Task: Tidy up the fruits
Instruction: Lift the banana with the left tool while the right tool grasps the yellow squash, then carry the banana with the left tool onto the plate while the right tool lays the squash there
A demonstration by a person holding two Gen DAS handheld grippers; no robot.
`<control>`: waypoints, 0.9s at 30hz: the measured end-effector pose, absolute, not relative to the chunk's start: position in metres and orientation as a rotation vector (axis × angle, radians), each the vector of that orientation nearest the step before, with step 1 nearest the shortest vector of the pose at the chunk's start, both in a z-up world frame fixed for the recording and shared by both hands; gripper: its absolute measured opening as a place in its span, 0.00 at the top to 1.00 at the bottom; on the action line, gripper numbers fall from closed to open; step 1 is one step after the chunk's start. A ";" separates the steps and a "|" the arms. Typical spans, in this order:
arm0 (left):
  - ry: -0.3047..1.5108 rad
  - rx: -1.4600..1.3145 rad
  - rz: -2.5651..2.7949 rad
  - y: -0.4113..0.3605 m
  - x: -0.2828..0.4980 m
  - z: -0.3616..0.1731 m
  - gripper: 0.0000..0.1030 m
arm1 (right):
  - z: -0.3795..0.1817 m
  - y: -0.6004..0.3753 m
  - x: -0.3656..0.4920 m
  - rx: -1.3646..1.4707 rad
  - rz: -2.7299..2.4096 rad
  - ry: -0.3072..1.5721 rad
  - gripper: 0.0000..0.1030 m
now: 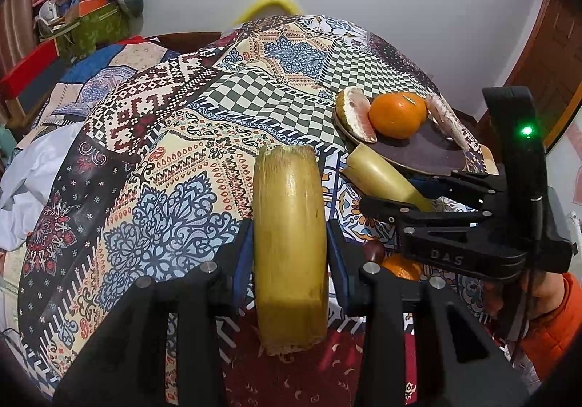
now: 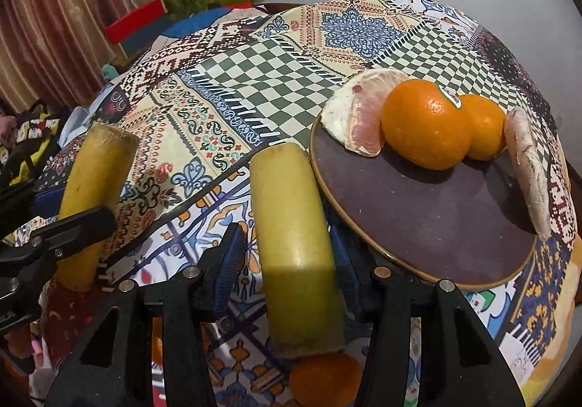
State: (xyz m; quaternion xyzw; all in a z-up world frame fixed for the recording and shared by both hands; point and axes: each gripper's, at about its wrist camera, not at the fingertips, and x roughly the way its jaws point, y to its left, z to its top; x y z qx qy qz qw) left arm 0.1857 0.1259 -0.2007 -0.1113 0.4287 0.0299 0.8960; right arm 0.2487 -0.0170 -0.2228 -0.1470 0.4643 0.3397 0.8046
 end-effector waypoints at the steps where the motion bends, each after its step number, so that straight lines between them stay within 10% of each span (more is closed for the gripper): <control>1: 0.888 -0.229 0.064 0.126 0.186 -0.201 0.63 | -0.223 -0.017 0.249 -0.321 0.721 0.988 0.63; 27: 0.786 -0.182 0.014 0.091 0.203 -0.152 0.63 | -0.143 -0.087 0.242 -0.144 0.661 0.758 0.66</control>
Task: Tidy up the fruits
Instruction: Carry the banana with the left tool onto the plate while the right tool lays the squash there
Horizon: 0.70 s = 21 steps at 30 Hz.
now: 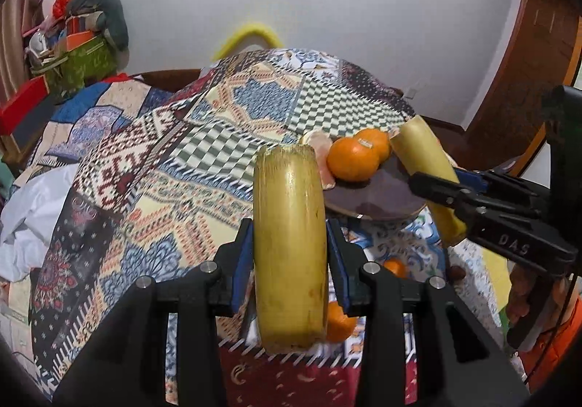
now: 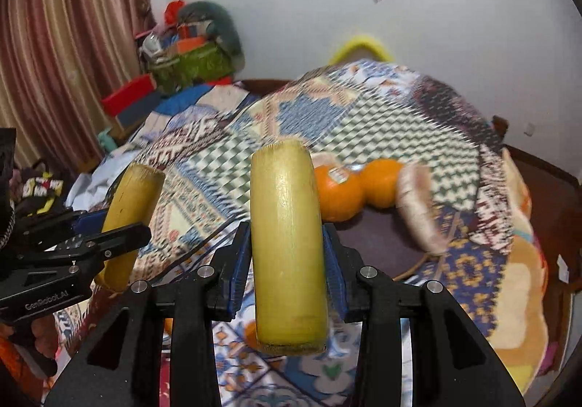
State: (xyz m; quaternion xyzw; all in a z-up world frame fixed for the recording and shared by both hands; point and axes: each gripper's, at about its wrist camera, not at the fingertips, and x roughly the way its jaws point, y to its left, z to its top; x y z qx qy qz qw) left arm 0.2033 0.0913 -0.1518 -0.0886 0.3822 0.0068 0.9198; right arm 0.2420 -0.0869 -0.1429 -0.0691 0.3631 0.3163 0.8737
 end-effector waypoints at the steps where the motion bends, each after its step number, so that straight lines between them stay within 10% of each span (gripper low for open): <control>1: 0.781 -0.182 0.008 0.089 0.206 -0.150 0.63 | -0.140 -0.092 0.244 -0.136 0.650 0.750 0.66; 21: 0.818 -0.200 -0.057 0.060 0.297 -0.166 0.63 | -0.150 -0.120 0.292 -0.083 0.584 0.754 0.66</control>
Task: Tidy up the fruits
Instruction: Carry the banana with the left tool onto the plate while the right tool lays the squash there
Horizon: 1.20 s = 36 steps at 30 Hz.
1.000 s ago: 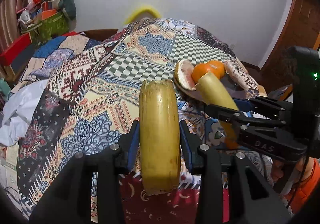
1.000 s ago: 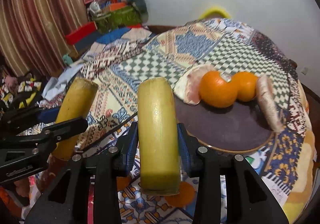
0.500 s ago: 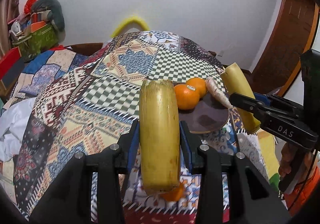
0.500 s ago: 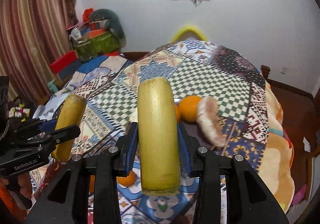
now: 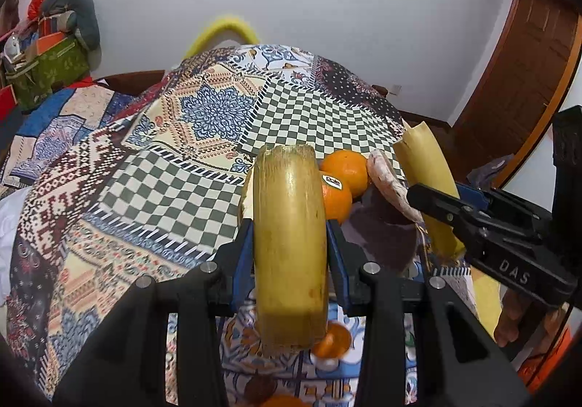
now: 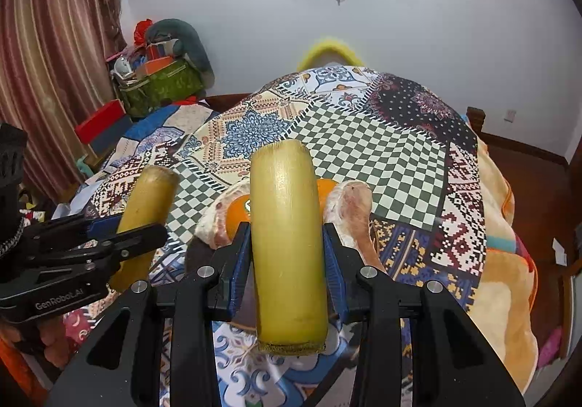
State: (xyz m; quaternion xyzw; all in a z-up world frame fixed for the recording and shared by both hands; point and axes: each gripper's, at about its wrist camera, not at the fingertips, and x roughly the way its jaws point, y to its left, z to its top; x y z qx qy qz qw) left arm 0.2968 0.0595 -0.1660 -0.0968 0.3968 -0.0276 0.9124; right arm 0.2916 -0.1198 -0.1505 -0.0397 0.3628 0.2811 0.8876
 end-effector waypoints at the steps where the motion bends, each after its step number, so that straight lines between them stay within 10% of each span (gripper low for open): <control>1: 0.822 -0.202 -0.055 0.060 0.301 -0.168 0.63 | -0.152 -0.118 0.294 -0.084 0.587 0.758 0.66; 36: 0.882 -0.256 -0.022 0.060 0.337 -0.187 0.63 | -0.177 -0.113 0.306 -0.189 0.606 0.844 0.66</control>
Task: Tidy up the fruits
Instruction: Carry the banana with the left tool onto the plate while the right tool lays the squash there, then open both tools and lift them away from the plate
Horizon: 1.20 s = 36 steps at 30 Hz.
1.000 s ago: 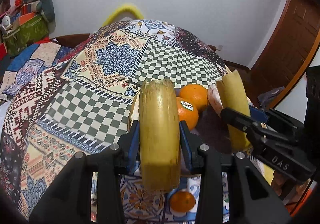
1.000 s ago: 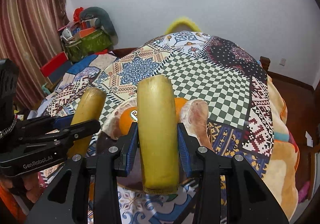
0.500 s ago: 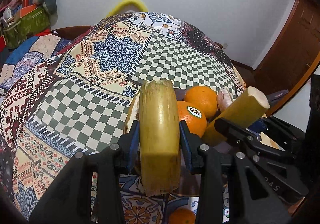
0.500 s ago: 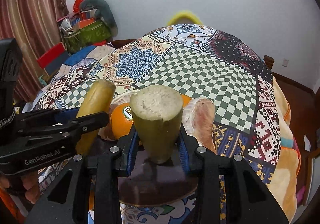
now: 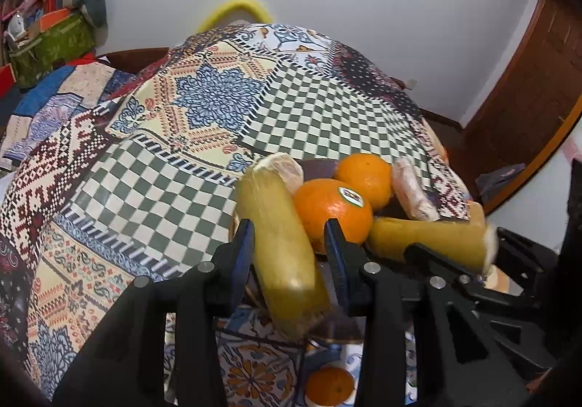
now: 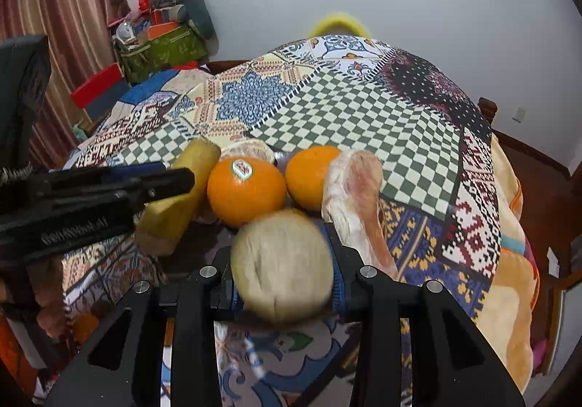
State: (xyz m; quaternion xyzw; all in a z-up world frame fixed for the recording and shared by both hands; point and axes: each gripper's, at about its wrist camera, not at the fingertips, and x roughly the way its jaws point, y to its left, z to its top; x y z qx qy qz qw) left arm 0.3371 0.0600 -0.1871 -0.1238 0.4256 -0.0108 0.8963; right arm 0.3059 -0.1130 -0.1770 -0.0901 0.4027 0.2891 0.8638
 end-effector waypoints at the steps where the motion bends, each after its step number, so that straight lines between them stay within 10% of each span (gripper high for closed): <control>1: 0.879 -0.249 -0.026 0.058 0.335 -0.185 0.63 | -0.178 -0.114 0.304 -0.191 0.605 0.846 0.66; 36: 0.866 -0.147 -0.023 0.043 0.198 -0.152 0.44 | -0.145 -0.151 0.194 -0.154 0.610 0.777 0.55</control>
